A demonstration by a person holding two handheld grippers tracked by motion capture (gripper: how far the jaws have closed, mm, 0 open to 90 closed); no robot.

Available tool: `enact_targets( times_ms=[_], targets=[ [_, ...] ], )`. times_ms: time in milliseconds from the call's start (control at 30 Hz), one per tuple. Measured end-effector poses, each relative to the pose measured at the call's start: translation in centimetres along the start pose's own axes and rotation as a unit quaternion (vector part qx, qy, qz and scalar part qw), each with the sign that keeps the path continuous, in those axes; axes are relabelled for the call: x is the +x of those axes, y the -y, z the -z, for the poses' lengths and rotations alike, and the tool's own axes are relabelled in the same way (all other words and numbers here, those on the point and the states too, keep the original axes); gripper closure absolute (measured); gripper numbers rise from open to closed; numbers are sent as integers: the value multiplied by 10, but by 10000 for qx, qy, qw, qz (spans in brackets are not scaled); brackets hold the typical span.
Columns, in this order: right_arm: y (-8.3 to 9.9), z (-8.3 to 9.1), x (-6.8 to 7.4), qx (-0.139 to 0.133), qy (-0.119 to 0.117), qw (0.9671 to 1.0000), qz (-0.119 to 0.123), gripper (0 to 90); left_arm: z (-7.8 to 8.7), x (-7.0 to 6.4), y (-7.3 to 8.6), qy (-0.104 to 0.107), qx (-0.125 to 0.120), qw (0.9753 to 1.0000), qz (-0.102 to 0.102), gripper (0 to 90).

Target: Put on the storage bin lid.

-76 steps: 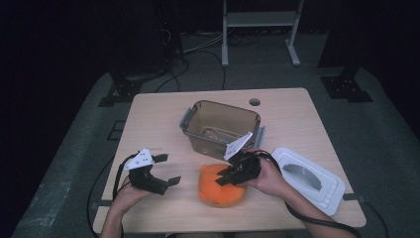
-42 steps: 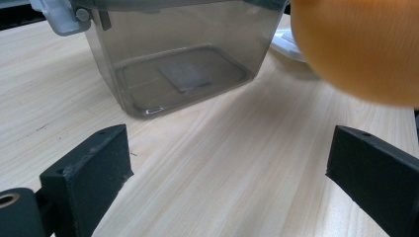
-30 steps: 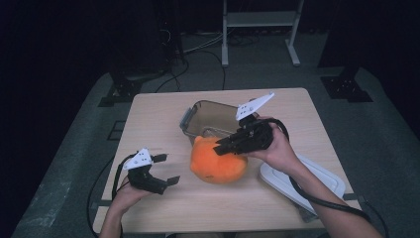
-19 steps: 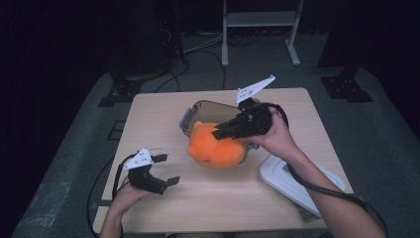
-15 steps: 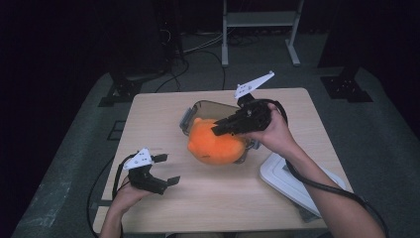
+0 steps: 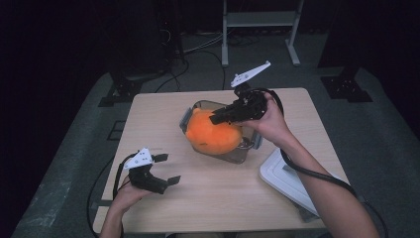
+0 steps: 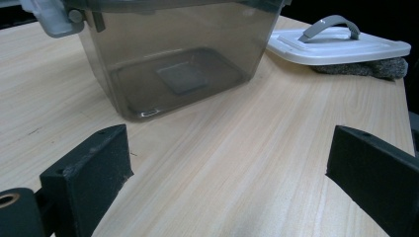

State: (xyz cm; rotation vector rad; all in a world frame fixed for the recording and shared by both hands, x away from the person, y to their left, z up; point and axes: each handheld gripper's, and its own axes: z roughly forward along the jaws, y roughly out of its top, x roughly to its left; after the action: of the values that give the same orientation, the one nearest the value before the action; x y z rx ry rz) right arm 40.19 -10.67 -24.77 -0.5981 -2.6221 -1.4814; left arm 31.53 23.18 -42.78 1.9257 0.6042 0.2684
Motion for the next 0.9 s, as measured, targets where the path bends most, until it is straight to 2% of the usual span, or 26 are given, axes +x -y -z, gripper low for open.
enact_targets(
  times_ms=[900],
  targets=[
    [-6,-9,-46,20,259,9993,-287,757,-3,0,0,57,6,10000,-15,27]
  ],
)
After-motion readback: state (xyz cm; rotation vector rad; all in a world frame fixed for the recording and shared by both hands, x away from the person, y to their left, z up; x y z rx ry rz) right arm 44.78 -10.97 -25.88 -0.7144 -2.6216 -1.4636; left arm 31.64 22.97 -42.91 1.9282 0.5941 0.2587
